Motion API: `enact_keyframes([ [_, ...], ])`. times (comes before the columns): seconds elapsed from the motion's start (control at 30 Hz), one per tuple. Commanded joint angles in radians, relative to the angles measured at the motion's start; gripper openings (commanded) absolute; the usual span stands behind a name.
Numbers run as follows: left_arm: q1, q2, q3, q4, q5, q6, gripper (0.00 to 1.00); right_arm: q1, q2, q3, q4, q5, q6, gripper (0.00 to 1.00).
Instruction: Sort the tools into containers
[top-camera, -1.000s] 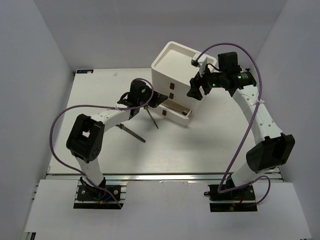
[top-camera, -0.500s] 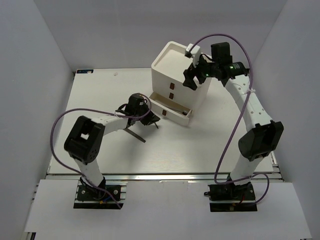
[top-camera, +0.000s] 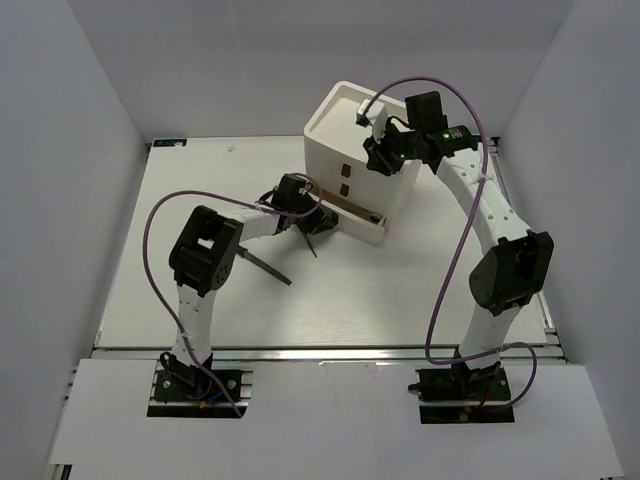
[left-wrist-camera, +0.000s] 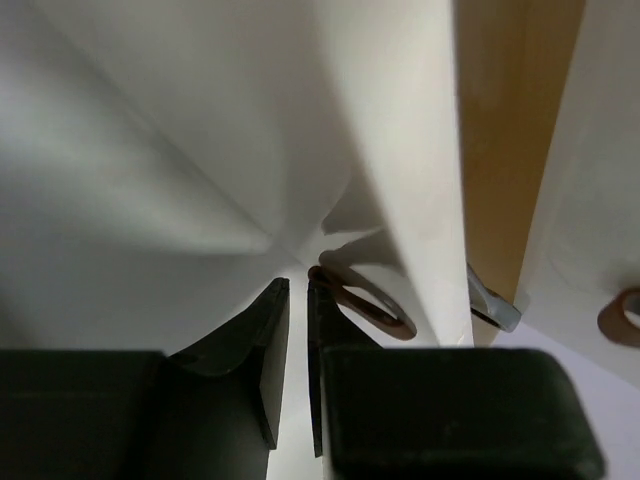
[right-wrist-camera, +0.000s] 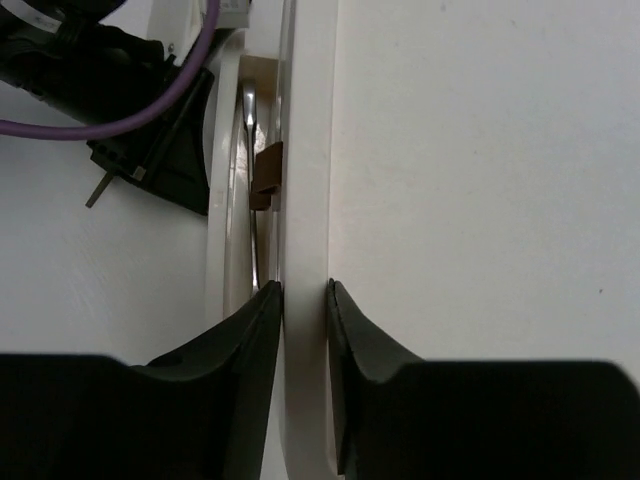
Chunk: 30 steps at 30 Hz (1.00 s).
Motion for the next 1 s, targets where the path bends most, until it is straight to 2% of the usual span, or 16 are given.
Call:
enact_keyframes([
  [0.0, 0.004, 0.034, 0.107, 0.045, 0.019, 0.007, 0.25, -0.003, 0.007, 0.004, -0.086, -0.001, -0.033, 0.28],
  [0.13, 0.004, 0.077, 0.165, 0.056, 0.028, -0.009, 0.26, 0.005, 0.018, 0.014, -0.148, -0.038, -0.049, 0.24],
  [0.33, 0.004, 0.098, 0.213, 0.059, 0.034, -0.013, 0.26, 0.014, 0.026, 0.016, -0.185, -0.057, -0.052, 0.23],
  [0.43, 0.004, 0.039, 0.136, 0.095, 0.045, -0.015, 0.25, 0.014, 0.028, 0.017, -0.183, -0.048, -0.052, 0.23],
  [0.5, 0.004, -0.013, 0.016, 0.202, 0.044, -0.018, 0.25, 0.014, 0.031, 0.019, -0.190, -0.046, -0.055, 0.23],
  [0.6, 0.004, -0.102, -0.089, 0.312, 0.024, -0.023, 0.32, 0.012, 0.040, 0.027, -0.211, -0.061, -0.060, 0.22],
  [0.67, 0.004, -0.113, -0.090, 0.309, 0.013, -0.018, 0.38, 0.014, 0.052, 0.040, -0.239, -0.084, -0.061, 0.21],
  [0.77, 0.007, -0.061, -0.011, 0.240, 0.030, 0.000, 0.39, 0.012, 0.058, 0.056, -0.257, -0.101, -0.063, 0.21],
  [0.83, 0.005, -0.047, 0.007, 0.270, 0.046, -0.004, 0.39, 0.014, 0.055, 0.056, -0.256, -0.098, -0.063, 0.22],
  [0.9, 0.004, -0.069, -0.023, 0.309, 0.040, -0.007, 0.38, 0.014, 0.049, 0.059, -0.242, -0.077, -0.053, 0.30],
  [0.97, 0.001, -0.124, -0.049, 0.359, -0.001, 0.022, 0.42, 0.012, 0.040, 0.056, -0.228, -0.055, -0.047, 0.46],
])
